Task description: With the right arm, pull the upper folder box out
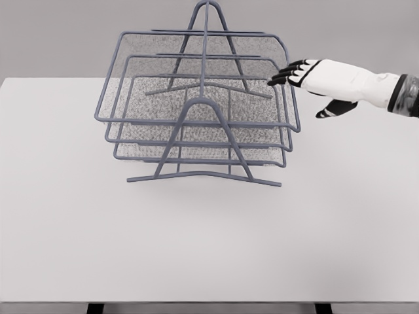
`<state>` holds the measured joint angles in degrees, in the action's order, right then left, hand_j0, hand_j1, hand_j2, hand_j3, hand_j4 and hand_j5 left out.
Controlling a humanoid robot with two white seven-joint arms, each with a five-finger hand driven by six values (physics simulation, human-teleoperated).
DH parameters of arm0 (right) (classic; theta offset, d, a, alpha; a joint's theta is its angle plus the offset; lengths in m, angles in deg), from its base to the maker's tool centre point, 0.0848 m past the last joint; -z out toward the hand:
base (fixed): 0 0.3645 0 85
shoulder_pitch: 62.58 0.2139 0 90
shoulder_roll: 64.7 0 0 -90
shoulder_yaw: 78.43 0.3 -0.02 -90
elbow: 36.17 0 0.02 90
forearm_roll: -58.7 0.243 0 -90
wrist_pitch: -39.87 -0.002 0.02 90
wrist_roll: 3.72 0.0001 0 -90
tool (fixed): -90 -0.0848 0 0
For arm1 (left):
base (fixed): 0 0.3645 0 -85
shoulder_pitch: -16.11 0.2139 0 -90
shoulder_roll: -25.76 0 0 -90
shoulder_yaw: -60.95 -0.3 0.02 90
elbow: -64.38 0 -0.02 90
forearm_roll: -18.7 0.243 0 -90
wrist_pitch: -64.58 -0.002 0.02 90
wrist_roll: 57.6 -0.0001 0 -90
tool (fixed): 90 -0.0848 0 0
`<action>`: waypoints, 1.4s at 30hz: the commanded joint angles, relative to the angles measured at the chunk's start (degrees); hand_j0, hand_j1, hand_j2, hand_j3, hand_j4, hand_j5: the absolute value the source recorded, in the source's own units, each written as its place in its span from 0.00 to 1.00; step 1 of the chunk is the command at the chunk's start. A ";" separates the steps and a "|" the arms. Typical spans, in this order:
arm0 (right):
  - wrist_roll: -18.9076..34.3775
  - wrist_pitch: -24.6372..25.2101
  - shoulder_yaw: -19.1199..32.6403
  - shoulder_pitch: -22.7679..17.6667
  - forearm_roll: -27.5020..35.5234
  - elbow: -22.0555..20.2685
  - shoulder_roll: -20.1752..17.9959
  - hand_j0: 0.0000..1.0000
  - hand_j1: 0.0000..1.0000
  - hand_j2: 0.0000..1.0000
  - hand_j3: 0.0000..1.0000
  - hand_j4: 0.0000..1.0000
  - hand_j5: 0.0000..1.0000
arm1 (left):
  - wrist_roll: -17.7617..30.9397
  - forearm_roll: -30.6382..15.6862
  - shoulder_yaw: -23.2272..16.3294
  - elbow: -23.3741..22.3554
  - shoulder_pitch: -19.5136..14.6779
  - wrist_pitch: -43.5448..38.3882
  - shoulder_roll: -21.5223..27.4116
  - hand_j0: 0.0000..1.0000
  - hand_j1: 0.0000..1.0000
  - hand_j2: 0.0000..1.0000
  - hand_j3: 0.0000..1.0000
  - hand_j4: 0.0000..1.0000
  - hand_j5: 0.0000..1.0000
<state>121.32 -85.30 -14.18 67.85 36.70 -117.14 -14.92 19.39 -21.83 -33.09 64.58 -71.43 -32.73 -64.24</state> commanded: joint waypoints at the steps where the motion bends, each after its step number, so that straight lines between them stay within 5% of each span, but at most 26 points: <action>1: -0.03 0.17 -1.06 0.00 0.29 0.56 0.23 1.00 1.00 1.00 1.00 1.00 1.00 | 0.00 0.01 -0.08 -0.03 0.00 0.01 0.00 1.00 1.00 1.00 1.00 1.00 1.00; 12: -0.03 0.17 -5.19 -0.79 -1.29 3.02 -0.38 1.00 1.00 1.00 1.00 1.00 1.00 | 0.00 0.01 0.01 -0.03 0.00 0.01 0.00 1.00 1.00 1.00 1.00 1.00 1.00; 16: -0.03 0.17 -5.02 -1.05 -0.94 3.02 -6.36 1.00 1.00 1.00 1.00 1.00 1.00 | 0.00 0.01 -0.08 -0.03 0.00 0.01 0.00 1.00 1.00 1.00 1.00 1.00 1.00; 33: -0.03 0.17 -0.18 -5.36 -0.15 7.67 -20.51 1.00 1.00 1.00 1.00 1.00 1.00 | 0.00 0.01 -0.08 -0.03 0.00 0.01 0.00 1.00 1.00 1.00 1.00 1.00 1.00; 35: -0.03 0.17 0.78 -6.42 3.81 8.64 -23.14 1.00 1.00 1.00 1.00 1.00 1.00 | 0.00 0.01 0.01 -0.03 0.00 0.01 0.00 1.00 1.00 1.00 1.00 1.00 1.00; 40: -0.03 0.17 1.93 -6.77 3.98 13.91 -25.17 1.00 1.00 1.00 1.00 1.00 1.00 | 0.00 0.01 0.01 -0.03 0.00 0.01 0.00 1.00 1.00 1.00 1.00 1.00 1.00; 42: -0.03 0.17 4.30 -6.86 8.72 12.16 -25.25 1.00 1.00 1.00 1.00 1.00 1.00 | 0.00 0.01 -0.08 -0.03 0.00 0.01 0.00 1.00 1.00 1.00 1.00 1.00 1.00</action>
<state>120.70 -85.24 -11.85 60.73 46.59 -106.42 -39.44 19.40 -21.81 -33.19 64.53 -71.43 -32.72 -64.25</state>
